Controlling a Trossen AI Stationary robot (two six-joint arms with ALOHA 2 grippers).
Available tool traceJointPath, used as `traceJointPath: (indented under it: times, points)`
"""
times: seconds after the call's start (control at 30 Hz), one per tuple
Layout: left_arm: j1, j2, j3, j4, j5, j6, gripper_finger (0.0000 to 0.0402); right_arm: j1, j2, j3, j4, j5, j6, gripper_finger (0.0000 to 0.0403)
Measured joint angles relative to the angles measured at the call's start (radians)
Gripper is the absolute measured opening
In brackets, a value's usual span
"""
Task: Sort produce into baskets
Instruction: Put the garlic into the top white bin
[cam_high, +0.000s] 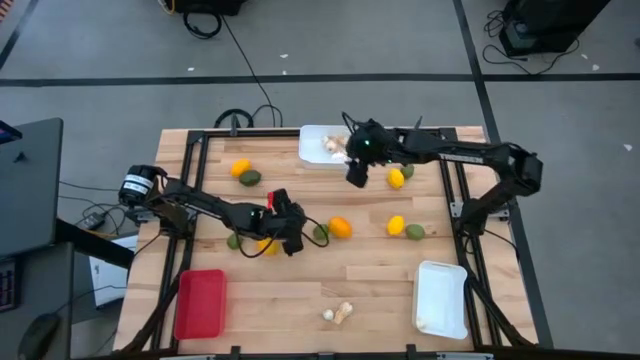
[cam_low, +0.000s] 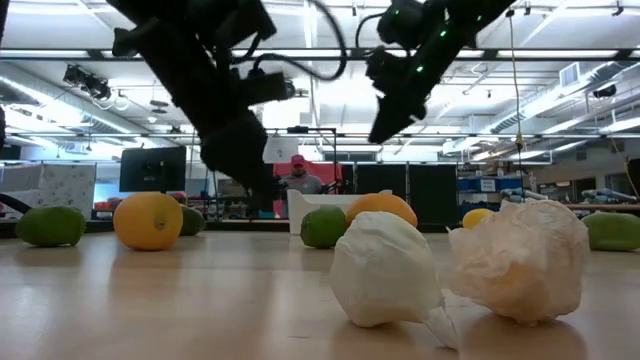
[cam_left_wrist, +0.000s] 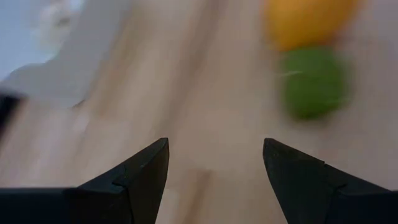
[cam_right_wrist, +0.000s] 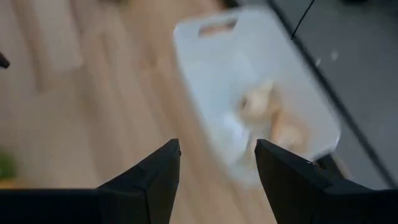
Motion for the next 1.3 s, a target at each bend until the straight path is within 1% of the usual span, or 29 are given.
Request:
traceJointPath:
  times: [0.07,0.17,0.2,0.3,0.37,0.43,0.53,0.8,0.87,0.97,1.07,1.23,1.3]
  points:
    - [-0.014,0.0,0.001,0.045,0.096,0.028,0.0266,0.035,-0.028,0.0,-0.084,0.003,0.059,0.0219]
    - [-0.041,0.0,0.001,0.112,0.24,0.09,0.0266,0.107,-0.054,0.0,-0.158,0.018,0.149,0.0219]
    - [-0.053,0.001,0.001,0.129,0.277,0.113,0.0266,0.139,-0.059,0.0,-0.172,0.043,0.173,0.0219]
    - [-0.097,0.01,0.001,0.18,0.337,0.167,0.0266,0.247,-0.066,0.0,-0.193,0.185,0.245,0.0219]
    - [-0.127,0.02,0.001,0.223,0.354,0.19,0.0266,0.319,-0.066,0.0,-0.194,0.249,0.29,0.0219]
    - [-0.154,0.043,0.001,0.28,0.369,0.192,0.0266,0.388,-0.066,0.0,-0.193,0.275,0.343,0.0219]
    - [-0.192,0.091,0.001,0.361,0.399,0.192,0.0266,0.478,-0.065,0.0,-0.194,0.282,0.454,0.0219]
    - [-0.281,0.223,0.001,0.58,0.401,0.194,0.0266,0.681,-0.065,-0.001,-0.191,0.289,0.704,0.0219]
    - [-0.302,0.248,0.001,0.64,0.408,0.209,0.0266,0.716,-0.065,-0.001,-0.19,0.293,0.753,0.0219]
    - [-0.333,0.285,0.001,0.76,0.449,0.263,0.0266,0.763,-0.065,-0.001,-0.187,0.298,0.824,0.0219]
    - [-0.358,0.326,0.001,0.881,0.482,0.319,0.0266,0.803,-0.059,-0.001,-0.179,0.333,0.884,0.0219]
    - [-0.371,0.386,0.001,1.003,0.476,0.313,0.0266,0.856,-0.059,-0.002,-0.142,0.362,0.933,0.0219]
    - [-0.372,0.402,0.002,1.04,0.455,0.299,0.0266,0.879,-0.059,-0.002,-0.13,0.387,0.942,0.0219]
